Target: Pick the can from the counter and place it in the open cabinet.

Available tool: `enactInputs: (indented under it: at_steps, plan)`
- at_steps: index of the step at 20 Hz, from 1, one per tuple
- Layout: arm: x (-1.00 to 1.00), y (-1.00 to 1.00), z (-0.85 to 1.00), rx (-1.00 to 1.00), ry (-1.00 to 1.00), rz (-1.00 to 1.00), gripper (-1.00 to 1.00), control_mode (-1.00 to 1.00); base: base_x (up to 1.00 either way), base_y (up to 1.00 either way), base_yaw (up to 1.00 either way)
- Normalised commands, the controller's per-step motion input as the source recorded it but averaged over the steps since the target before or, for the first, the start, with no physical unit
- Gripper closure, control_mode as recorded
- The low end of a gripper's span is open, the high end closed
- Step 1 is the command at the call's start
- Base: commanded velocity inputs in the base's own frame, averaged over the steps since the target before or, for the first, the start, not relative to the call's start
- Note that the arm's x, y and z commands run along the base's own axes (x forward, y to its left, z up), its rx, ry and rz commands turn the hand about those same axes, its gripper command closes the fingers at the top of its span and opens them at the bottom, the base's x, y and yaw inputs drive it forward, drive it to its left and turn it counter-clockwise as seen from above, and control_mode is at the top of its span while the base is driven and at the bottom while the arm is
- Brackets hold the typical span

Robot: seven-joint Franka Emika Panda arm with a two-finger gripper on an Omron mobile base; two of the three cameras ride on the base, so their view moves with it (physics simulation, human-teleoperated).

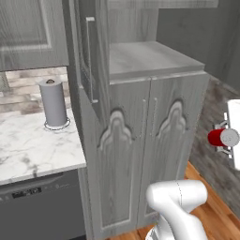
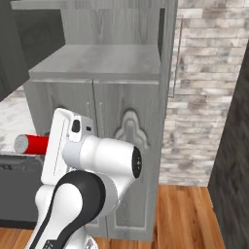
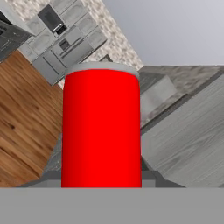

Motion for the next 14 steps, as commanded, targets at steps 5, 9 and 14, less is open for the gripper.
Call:
enactInputs:
  at_steps: [5, 9, 14]
  plan:
    - [0.00, 0.00, 0.00, 0.00, 0.00, 0.00, 1.00, 1.00, 0.52, 0.30, 0.00]
    - [0.00, 0.00, 0.00, 0.00, 0.00, 0.00, 1.00, 1.00, 0.39, 0.18, 0.00]
    - [0.00, 0.00, 0.00, 0.00, 0.00, 0.00, 1.00, 1.00, 0.31, 0.15, 0.00]
